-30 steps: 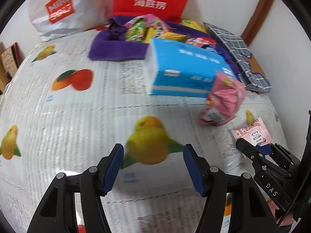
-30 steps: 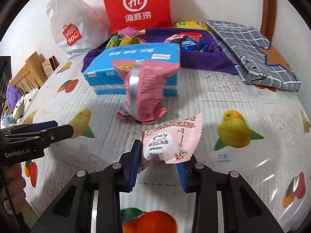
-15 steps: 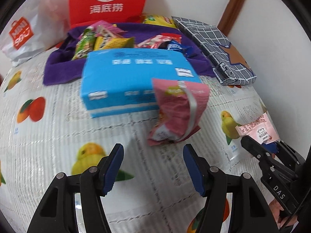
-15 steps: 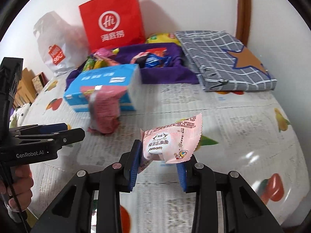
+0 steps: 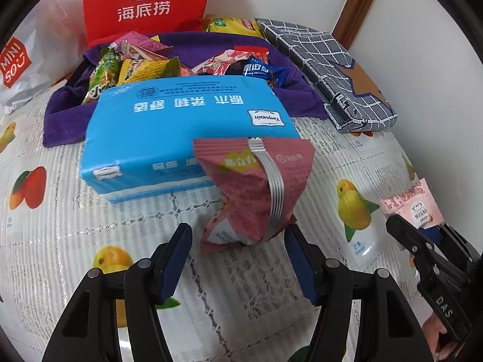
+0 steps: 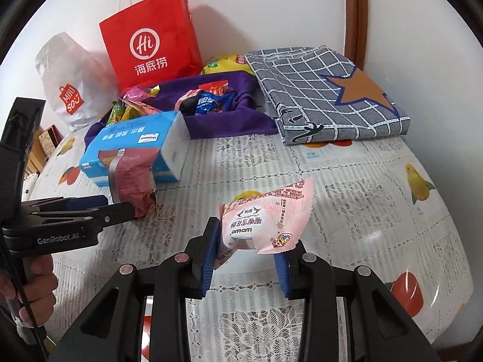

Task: Organize snacks
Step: 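Grasp the pink sealed snack bag with the left tool and lift it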

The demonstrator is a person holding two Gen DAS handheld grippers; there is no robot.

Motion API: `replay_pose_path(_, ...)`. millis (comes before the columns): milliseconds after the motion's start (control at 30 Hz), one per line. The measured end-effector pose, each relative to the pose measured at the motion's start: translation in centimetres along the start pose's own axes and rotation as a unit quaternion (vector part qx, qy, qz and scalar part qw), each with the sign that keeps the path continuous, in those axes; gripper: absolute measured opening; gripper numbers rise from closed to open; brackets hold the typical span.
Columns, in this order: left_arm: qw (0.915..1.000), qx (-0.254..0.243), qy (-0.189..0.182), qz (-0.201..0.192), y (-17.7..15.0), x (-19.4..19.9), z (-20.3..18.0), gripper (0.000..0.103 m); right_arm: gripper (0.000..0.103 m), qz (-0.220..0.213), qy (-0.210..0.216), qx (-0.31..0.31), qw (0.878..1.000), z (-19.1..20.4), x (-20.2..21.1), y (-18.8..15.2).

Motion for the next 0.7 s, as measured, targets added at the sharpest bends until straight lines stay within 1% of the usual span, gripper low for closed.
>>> replay_pose_path(333, 1.0000, 0.001, 0.005, 0.001, 0.8, -1.1, -0.9, 0.061, 0.035, 0.004, -0.006, 0.005, 1.000, 0.0, 0.3, -0.2)
replay_pose_path(400, 0.9999, 0.004, 0.009, 0.004, 0.8, -1.2, -0.8, 0.054, 0.035, 0.002, -0.005, 0.005, 1.000, 0.1, 0.6, -0.2)
replay_pose_path(433, 1.0000, 0.005, 0.001, 0.005, 0.8, -1.2, -1.0, 0.047, 0.035, 0.002, -0.005, 0.005, 1.000, 0.1, 0.7, -0.2)
replay_pose_path(467, 1.0000, 0.005, -0.003, 0.005, 0.9, -1.2, -1.1, 0.044, 0.035, 0.001, -0.005, 0.006, 1.000, 0.2, 0.8, -0.2)
replay_pose_path(500, 1.0000, 0.004, -0.002, 0.002, 0.9, -1.0, -1.2, 0.044, 0.035, 0.000, -0.005, 0.008, 1.000, 0.3, 0.9, -0.2)
replay_pose_path(567, 1.0000, 0.002, -0.005, -0.003, 0.8, -0.6, -1.3, 0.038, 0.035, -0.002, -0.005, 0.012, 1.000, 0.6, 1.2, -0.2)
replay_pose_path(700, 0.9998, 0.004, -0.017, -0.008, 0.6, 0.6, -1.1, 0.036, 0.035, -0.004, -0.002, 0.016, 1.000, 1.2, 1.5, -0.3)
Point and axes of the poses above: each gripper's, at about its wrist camera, not at the fingertips, and x roughly against the way its jaws point, z to its left, y to its top, the point moved 8 cm from there along -x, roughly the way its jaws point, and after that the axes turned 3 degrees about -z, right-handed, at the moved point
